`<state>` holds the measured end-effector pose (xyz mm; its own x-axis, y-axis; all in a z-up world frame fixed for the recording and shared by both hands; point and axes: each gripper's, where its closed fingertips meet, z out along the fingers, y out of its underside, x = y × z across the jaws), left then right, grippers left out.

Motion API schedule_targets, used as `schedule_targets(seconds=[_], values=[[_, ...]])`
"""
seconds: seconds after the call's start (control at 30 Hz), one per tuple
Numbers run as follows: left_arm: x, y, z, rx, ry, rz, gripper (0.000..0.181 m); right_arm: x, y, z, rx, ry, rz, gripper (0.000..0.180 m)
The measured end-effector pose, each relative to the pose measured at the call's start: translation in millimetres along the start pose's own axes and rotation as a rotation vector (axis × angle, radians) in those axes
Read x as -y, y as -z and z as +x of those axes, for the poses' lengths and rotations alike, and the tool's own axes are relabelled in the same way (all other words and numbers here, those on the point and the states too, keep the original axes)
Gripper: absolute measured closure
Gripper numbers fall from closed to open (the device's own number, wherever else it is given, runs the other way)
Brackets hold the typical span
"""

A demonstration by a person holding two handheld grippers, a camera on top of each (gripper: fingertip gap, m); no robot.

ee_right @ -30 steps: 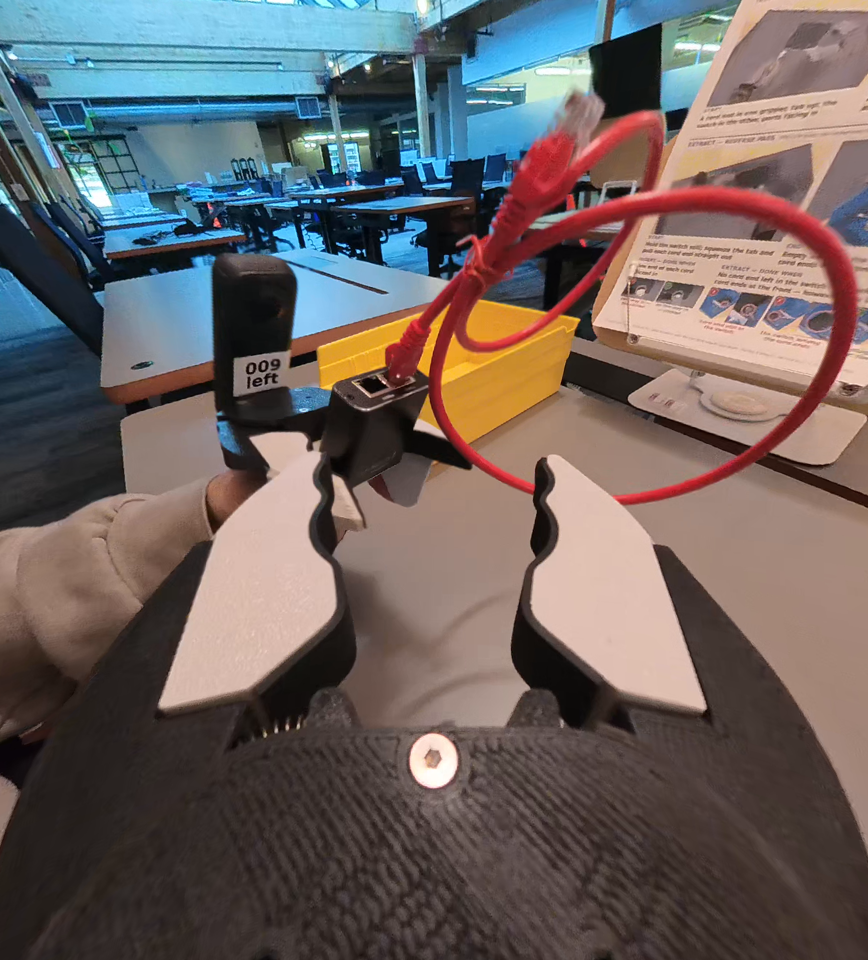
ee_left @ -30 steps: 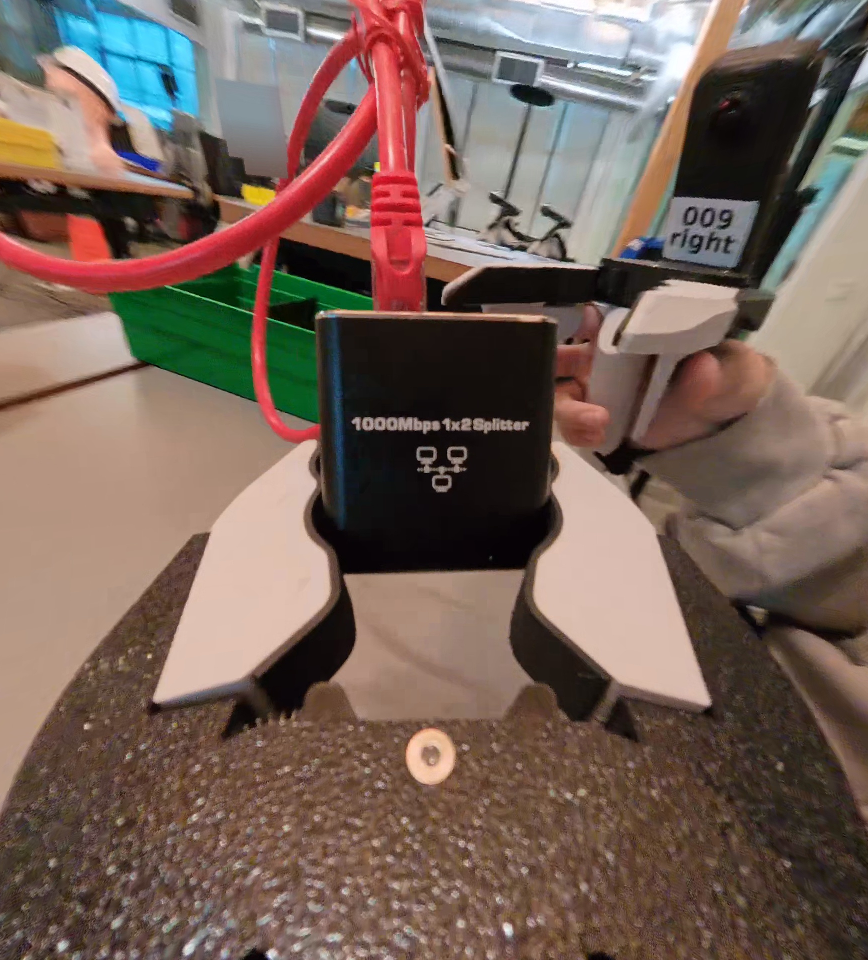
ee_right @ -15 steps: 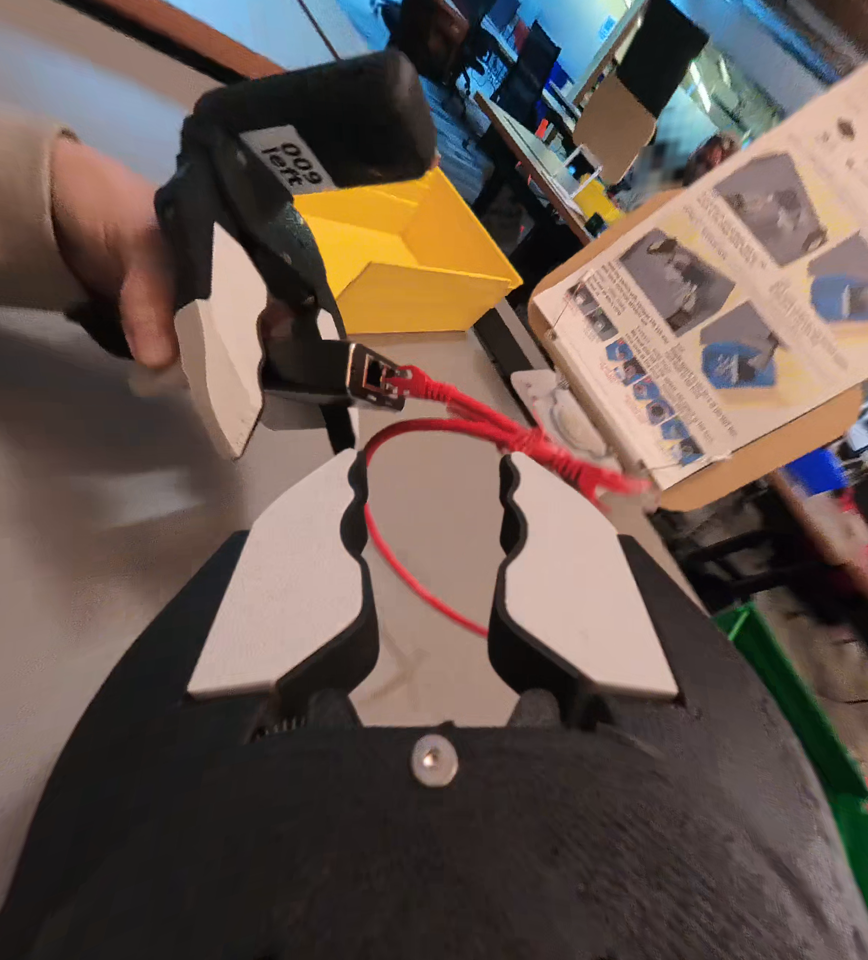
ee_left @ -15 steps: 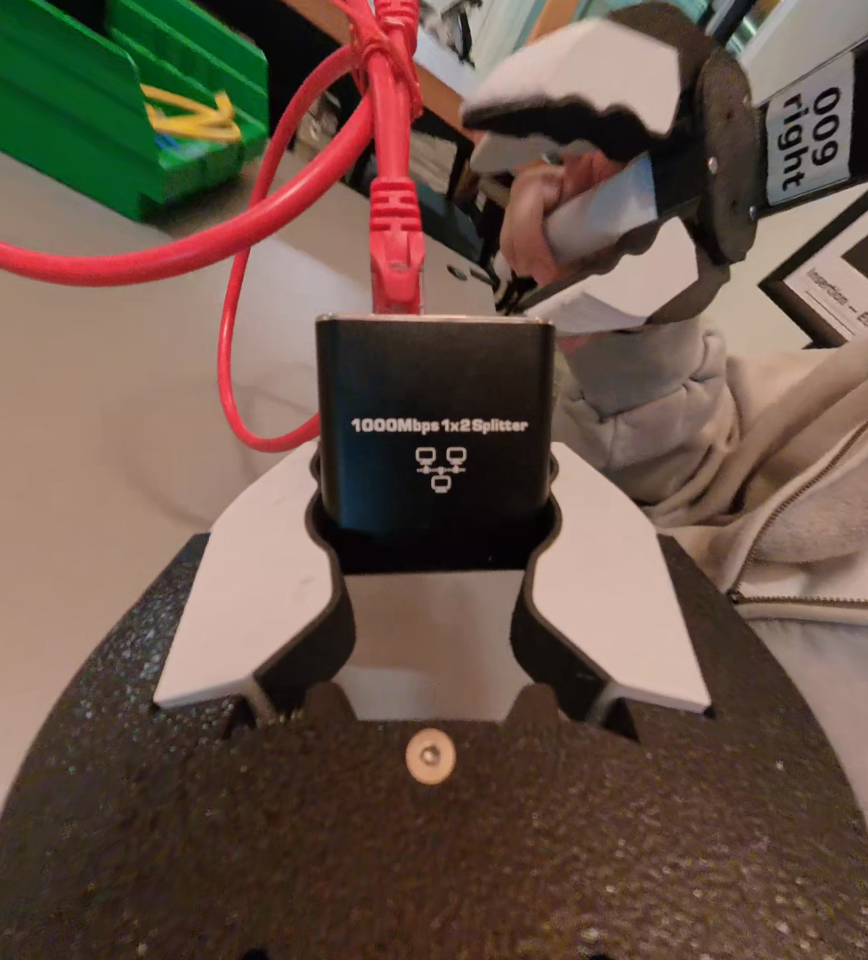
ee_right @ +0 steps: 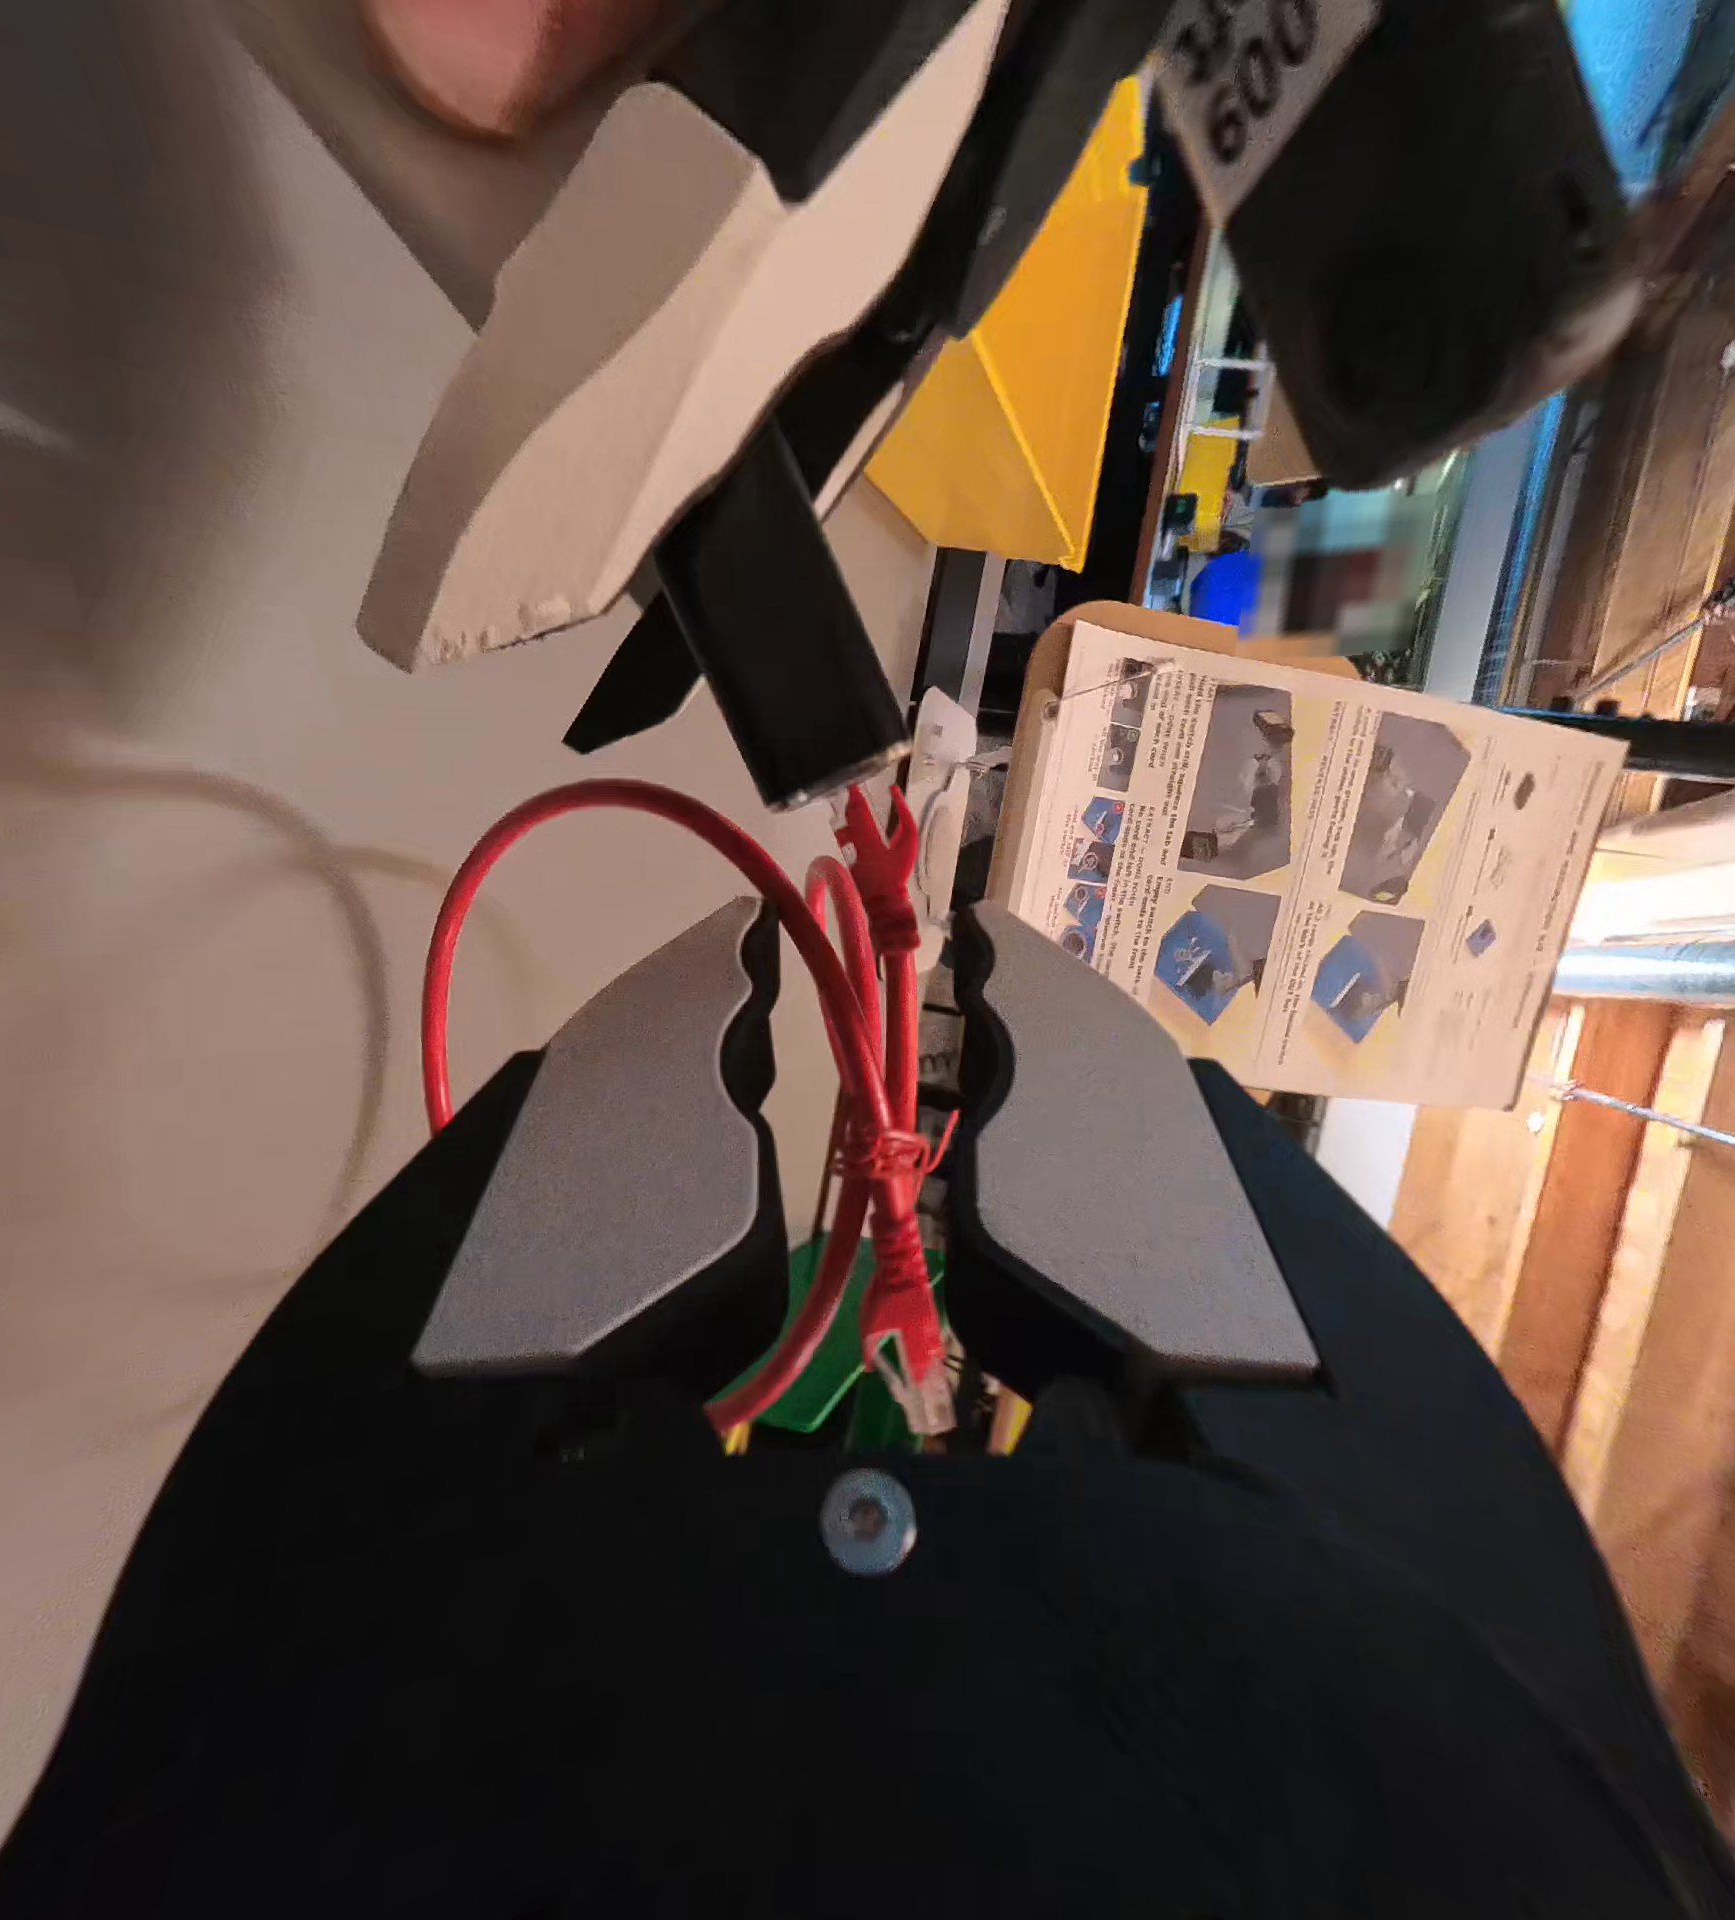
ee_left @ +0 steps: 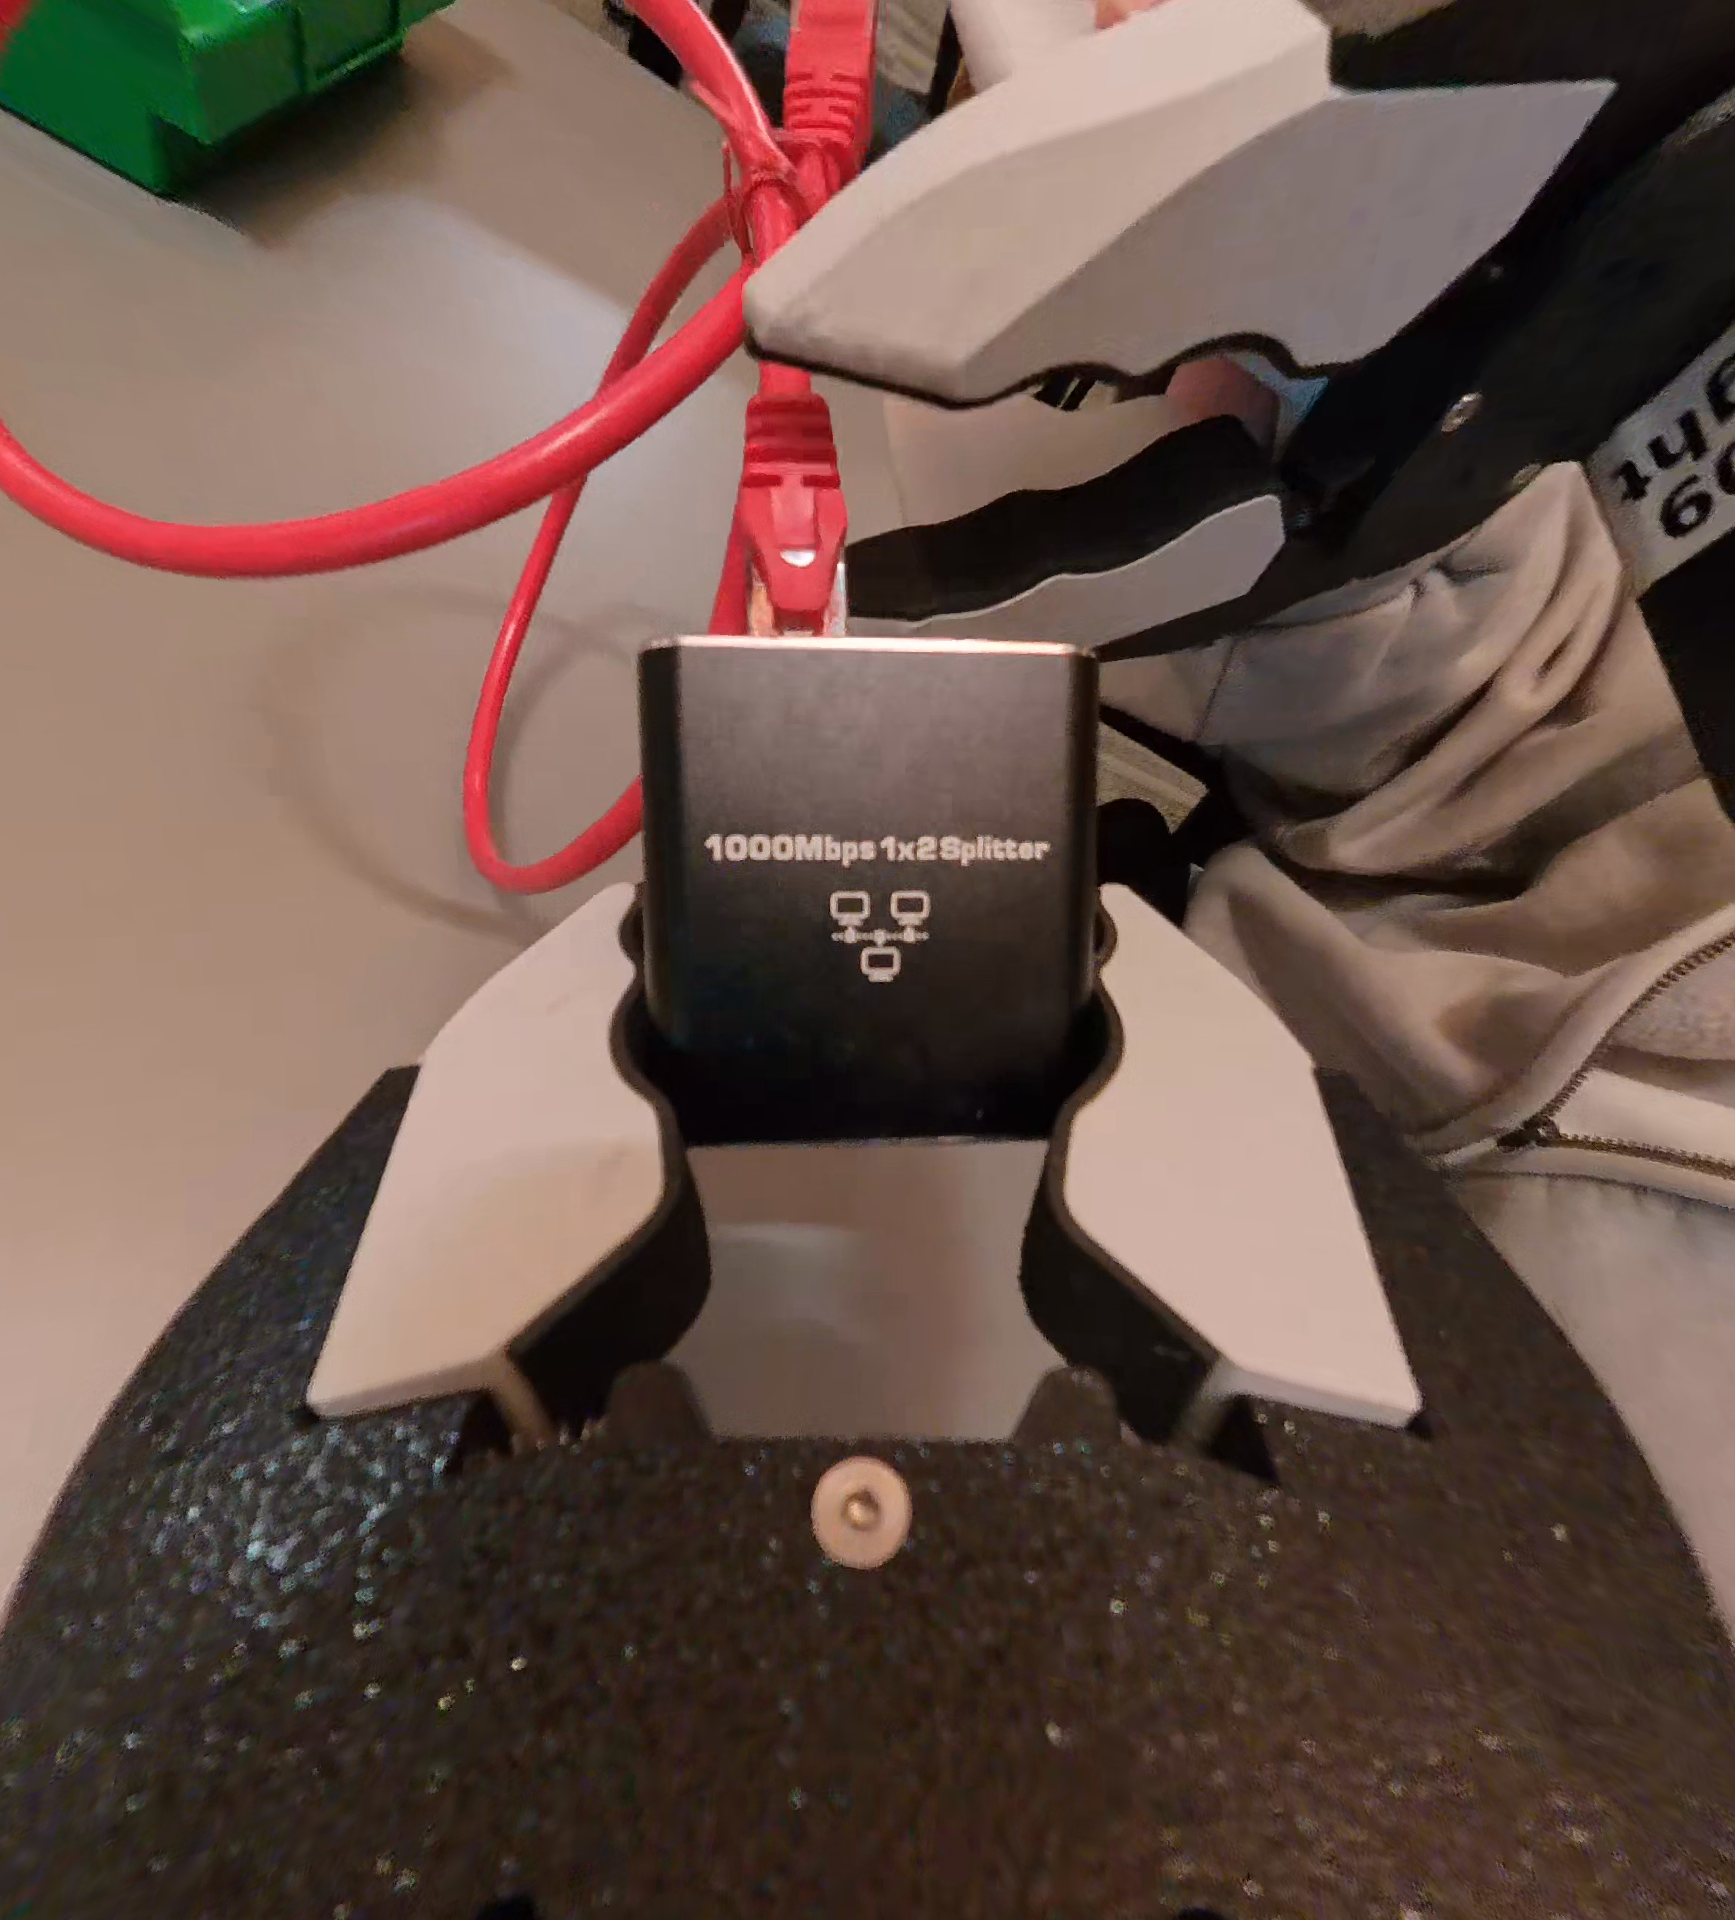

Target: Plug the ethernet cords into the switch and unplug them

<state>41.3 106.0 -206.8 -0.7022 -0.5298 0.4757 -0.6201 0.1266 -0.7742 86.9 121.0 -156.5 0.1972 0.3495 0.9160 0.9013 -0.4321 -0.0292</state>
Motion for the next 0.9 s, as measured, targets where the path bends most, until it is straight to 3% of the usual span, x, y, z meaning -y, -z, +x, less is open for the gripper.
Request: schedule_targets(seconds=[0.13, 0.27, 0.33, 0.43, 0.63, 0.9], values=[[-1, 4, -1, 0.017, 0.002, -0.01, 0.106, 8, -4, -1, 0.008, 0.093, 0.01, 0.159], [-4, 4, -1, 0.03, 0.001, -0.037, 0.105, 19, -5, -2, 0.034, 0.122, 0.067, 0.158], [-5, 1, 0, 0.025, -0.004, -0.054, 0.105, 10, -11, 1, 0.029, 0.177, 0.015, 0.157], [-6, -1, 0, 0.026, 0.006, -0.063, 0.105, 11, -13, -8, 0.113, 0.165, 0.049, 0.165], [-6, 2, 2, -0.008, 0.045, -0.048, 0.105, 16, -15, -3, 0.078, 0.21, 0.061, 0.159], [-5, 4, 4, -0.058, 0.09, -0.026, 0.105, 18, -17, -6, 0.12, 0.273, 0.064, 0.165]])
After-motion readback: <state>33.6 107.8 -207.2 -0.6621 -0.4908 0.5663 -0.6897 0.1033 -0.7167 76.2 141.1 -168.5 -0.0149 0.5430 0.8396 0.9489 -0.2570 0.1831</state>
